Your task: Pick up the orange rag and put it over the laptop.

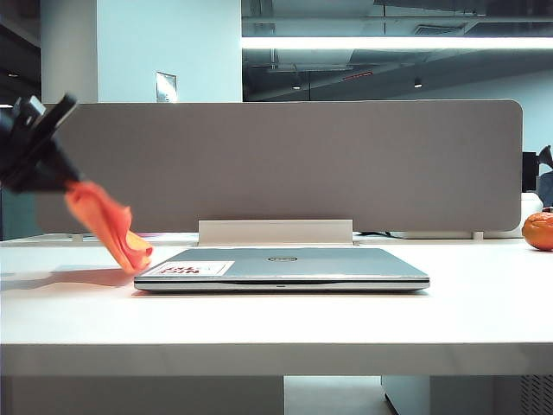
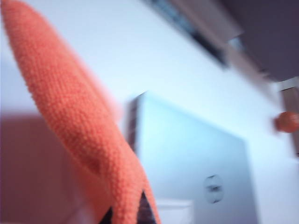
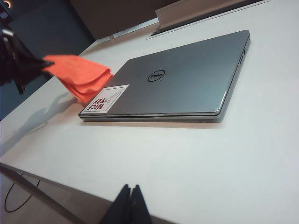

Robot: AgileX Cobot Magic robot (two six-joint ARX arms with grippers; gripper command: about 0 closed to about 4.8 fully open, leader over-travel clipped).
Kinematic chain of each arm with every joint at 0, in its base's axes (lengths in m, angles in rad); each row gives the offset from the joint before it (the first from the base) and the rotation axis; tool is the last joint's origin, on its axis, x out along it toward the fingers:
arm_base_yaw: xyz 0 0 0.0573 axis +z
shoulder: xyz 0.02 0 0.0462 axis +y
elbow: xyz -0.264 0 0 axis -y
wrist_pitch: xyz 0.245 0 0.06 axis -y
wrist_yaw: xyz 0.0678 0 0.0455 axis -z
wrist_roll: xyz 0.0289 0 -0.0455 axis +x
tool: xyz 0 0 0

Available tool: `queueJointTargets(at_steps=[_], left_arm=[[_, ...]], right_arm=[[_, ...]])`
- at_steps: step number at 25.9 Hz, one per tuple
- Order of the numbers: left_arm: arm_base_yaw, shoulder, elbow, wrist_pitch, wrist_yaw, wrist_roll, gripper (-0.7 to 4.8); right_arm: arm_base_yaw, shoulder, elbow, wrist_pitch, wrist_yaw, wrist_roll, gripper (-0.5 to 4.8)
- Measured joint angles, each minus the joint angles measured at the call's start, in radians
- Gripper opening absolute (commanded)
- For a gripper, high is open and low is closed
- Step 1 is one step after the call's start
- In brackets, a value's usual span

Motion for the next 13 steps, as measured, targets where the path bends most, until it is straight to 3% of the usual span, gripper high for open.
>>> queueJointTargets(at_steps=[6, 9, 13], left_arm=[[-0.185, -0.013, 0.181, 0.021, 0.008, -0.019, -0.06], [-0.319, -0.009, 0.250, 0.021, -0.093, -0.013, -0.06], [-0.411, 0.051, 0.315, 0.021, -0.147, -0.002, -0.06]], right_arm=[[0.000, 0.000, 0.000, 0.000, 0.000, 0.000, -0.05], [0.000, 0.000, 0.000, 0.000, 0.000, 0.000, -0.05], [0.000, 0.000, 0.000, 0.000, 0.000, 0.000, -0.05]])
